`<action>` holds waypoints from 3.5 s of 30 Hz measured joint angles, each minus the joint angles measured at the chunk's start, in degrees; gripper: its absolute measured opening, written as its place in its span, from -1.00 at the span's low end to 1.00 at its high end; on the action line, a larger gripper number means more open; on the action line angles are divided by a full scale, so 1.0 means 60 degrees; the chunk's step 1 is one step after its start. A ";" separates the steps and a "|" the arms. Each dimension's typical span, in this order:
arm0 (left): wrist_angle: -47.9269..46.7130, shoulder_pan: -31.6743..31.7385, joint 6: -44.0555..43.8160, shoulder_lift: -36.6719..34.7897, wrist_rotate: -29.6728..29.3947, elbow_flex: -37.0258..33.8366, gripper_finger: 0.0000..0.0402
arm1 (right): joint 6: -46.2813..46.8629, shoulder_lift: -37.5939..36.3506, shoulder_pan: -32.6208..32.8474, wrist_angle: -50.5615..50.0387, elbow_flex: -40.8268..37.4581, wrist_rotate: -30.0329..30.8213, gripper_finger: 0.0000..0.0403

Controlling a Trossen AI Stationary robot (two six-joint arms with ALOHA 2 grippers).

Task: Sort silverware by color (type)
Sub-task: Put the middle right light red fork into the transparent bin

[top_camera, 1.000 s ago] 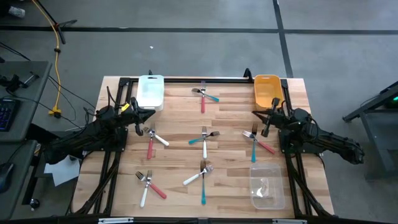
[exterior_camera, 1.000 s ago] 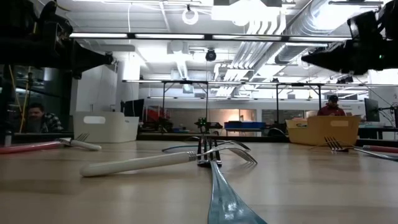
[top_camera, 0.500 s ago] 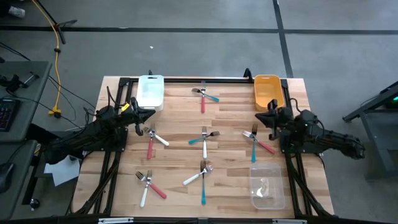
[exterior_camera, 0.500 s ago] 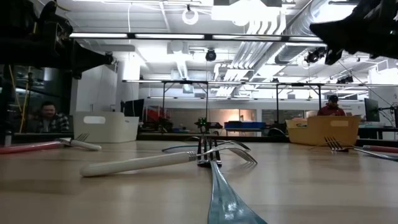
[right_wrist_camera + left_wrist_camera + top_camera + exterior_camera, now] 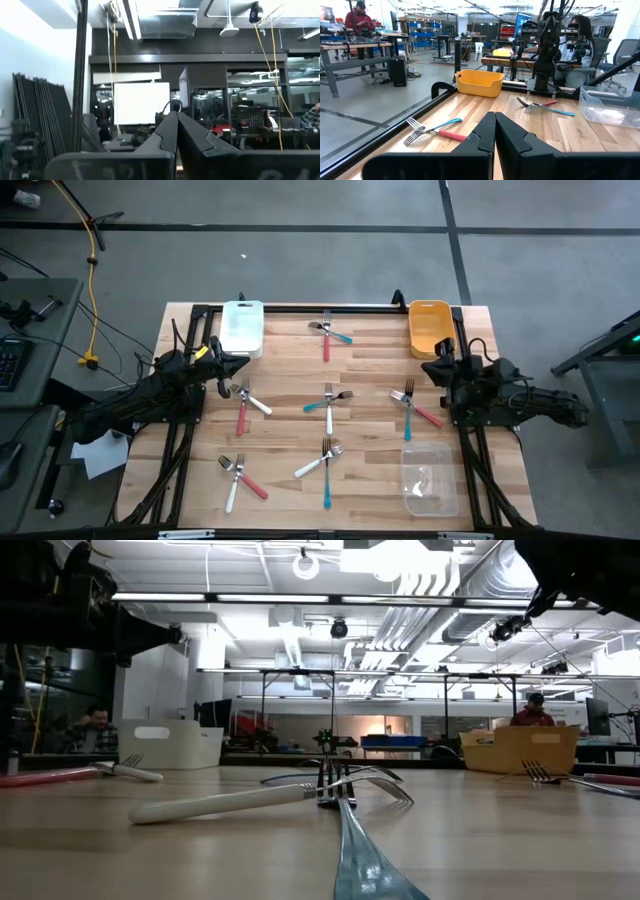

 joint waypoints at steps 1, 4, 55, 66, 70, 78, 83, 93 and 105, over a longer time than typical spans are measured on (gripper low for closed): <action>0.0000 -0.0003 0.0000 0.0000 0.0000 0.0000 -1.00 | -0.0080 0.0119 0.0083 0.0003 0.0004 0.0205 -1.00; -0.0002 -0.0001 0.0000 0.0000 0.0000 0.0000 -1.00 | -0.0230 0.0643 0.0377 0.0004 0.0004 0.0759 -1.00; 0.0361 -0.0003 0.0925 0.0004 -0.0211 0.0000 -1.00 | 0.7532 1.1025 0.2907 -1.3105 0.5501 0.2984 -0.27; 0.0357 -0.0003 0.0914 0.0004 -0.0211 0.0000 -1.00 | 0.7037 1.2002 0.2211 -1.2466 0.5501 0.2946 -0.29; 0.0357 -0.0003 0.0925 0.0004 -0.0211 0.0000 -1.00 | 0.6956 1.2169 0.2019 -1.2212 0.5501 0.2896 -0.45; 0.0354 -0.0003 0.0991 0.0004 -0.0211 0.0000 -1.00 | 0.6439 1.2124 0.1741 -1.2040 0.5500 0.2721 -0.88; 0.0357 -0.0003 0.1147 0.0004 -0.0213 0.0000 -1.00 | 0.6279 1.2122 0.1604 -1.1996 0.5501 0.2619 -0.88; 0.0359 -0.0002 0.1439 0.0004 -0.0565 0.0000 -1.00 | 0.5993 1.2128 0.1598 -1.2657 0.5968 0.1857 -0.90; 0.0368 0.0000 0.1881 0.0004 -0.0648 0.0000 -1.00 | 0.7690 1.2124 0.2590 -1.5370 1.0238 0.1831 -0.90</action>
